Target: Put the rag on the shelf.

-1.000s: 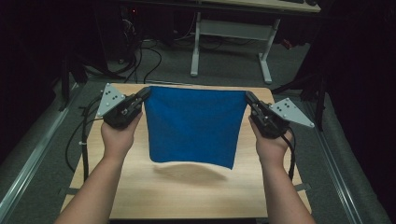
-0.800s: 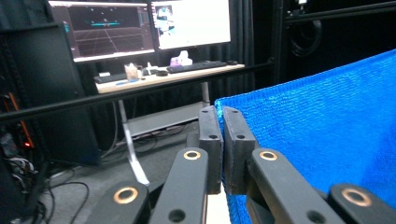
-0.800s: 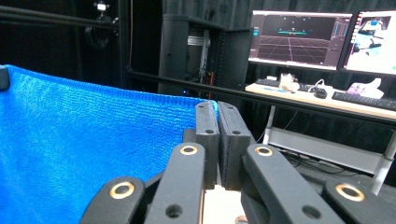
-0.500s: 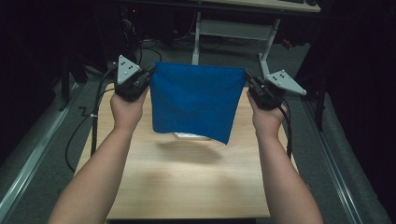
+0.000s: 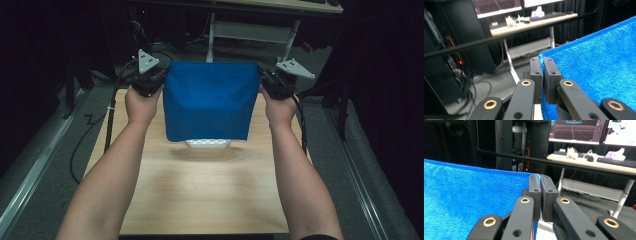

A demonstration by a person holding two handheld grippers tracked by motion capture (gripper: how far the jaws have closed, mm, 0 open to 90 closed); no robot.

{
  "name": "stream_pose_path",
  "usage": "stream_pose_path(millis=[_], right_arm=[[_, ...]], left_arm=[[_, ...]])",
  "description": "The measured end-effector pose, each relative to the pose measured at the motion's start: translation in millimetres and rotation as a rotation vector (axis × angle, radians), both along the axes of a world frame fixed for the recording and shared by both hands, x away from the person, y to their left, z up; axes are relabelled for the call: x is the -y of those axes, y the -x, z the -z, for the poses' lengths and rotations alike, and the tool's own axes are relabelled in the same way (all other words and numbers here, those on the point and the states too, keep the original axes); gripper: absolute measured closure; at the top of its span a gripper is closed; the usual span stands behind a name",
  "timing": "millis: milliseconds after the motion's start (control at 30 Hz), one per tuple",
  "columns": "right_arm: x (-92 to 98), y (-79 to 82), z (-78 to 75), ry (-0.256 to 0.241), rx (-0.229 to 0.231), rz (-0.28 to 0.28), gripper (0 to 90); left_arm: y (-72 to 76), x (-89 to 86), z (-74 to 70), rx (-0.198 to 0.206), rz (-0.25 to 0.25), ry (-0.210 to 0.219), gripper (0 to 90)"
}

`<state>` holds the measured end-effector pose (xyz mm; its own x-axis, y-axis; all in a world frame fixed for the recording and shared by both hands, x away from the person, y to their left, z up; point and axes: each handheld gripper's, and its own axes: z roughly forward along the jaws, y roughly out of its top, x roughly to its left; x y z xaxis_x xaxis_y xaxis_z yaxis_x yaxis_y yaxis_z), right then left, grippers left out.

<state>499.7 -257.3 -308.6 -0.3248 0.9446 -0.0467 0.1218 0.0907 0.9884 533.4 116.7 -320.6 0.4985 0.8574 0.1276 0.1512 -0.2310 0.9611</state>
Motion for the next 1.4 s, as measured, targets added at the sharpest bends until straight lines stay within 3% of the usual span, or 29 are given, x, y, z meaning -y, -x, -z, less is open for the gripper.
stream_pose_path(millis=[133, 167, 200, 233, 267, 300, 400, 433, 467, 533, 567, 833, 1267, 1367, 1400], right_arm=[[-4.5, -14.2, 15.2, 0.05, -0.063, 0.002, 89.0], [-6.4, -20.9, 28.2, 0.063, -0.107, 0.001, 89.0], [-6.4, -20.9, 28.2, 0.063, -0.107, 0.001, 89.0], [-7.3, -25.8, 41.6, 0.073, -0.143, -0.008, 89.0], [-7.3, -25.8, 41.6, 0.073, -0.143, -0.008, 89.0], [-7.8, -26.6, 46.9, 0.076, -0.158, -0.006, 89.0], [-6.9, -30.4, 71.9, 0.082, -0.224, -0.027, 89.0], [-5.4, -31.3, 86.8, 0.072, -0.261, -0.039, 88.9], [-5.4, -31.3, 86.8, 0.072, -0.261, -0.039, 88.9], [-4.9, -30.4, 99.9, 0.07, -0.285, -0.047, 88.9], [-4.5, -29.4, 112.7, 0.067, -0.309, -0.051, 88.9], [-0.8, -26.4, 142.9, 0.035, -0.37, -0.051, 88.8], [3.3, -15.7, 173.5, 0.027, -0.425, -0.052, 88.4], [6.9, -13.0, 177.9, -0.022, -0.439, -0.052, 79.6], [6.9, -13.0, 177.9, -0.022, -0.439, -0.052, 79.6]], left_arm=[[-12.4, -4.1, 21.5, -0.09, -0.004, 0.016, 86.3], [-14.5, -4.1, 28.6, -0.11, -0.004, 0.005, 86.5], [-15.9, -4.0, 34.2, -0.127, -0.004, -0.003, 86.5], [-18.5, -4.1, 44.0, -0.161, -0.002, -0.009, 86.7], [-20.1, -4.7, 50.3, -0.183, 0.004, -0.007, 86.7], [-22.9, -6.3, 60.6, -0.231, 0.017, -0.001, 86.8], [-25.8, -10.0, 84.2, -0.308, 0.042, 0.002, 86.9], [-25.9, -12.2, 96.6, -0.343, 0.056, 0.002, 86.9], [-25.9, -12.2, 96.6, -0.343, 0.056, 0.002, 86.9], [-26.0, -13.9, 107.9, -0.384, 0.075, 0.002, 86.9], [-24.5, -14.4, 115.1, -0.389, 0.085, 0.002, 86.9], [-19.4, -14.0, 143.6, -0.449, 0.116, 0.03, 86.7], [-15.5, -7.9, 159.0, -0.49, 0.133, 0.047, 83.8], [-13.9, -8.5, 159.9, -0.487, 0.122, 0.057, 72.9], [-13.6, -9.6, 159.5, -0.485, 0.115, 0.062, 72.9]])
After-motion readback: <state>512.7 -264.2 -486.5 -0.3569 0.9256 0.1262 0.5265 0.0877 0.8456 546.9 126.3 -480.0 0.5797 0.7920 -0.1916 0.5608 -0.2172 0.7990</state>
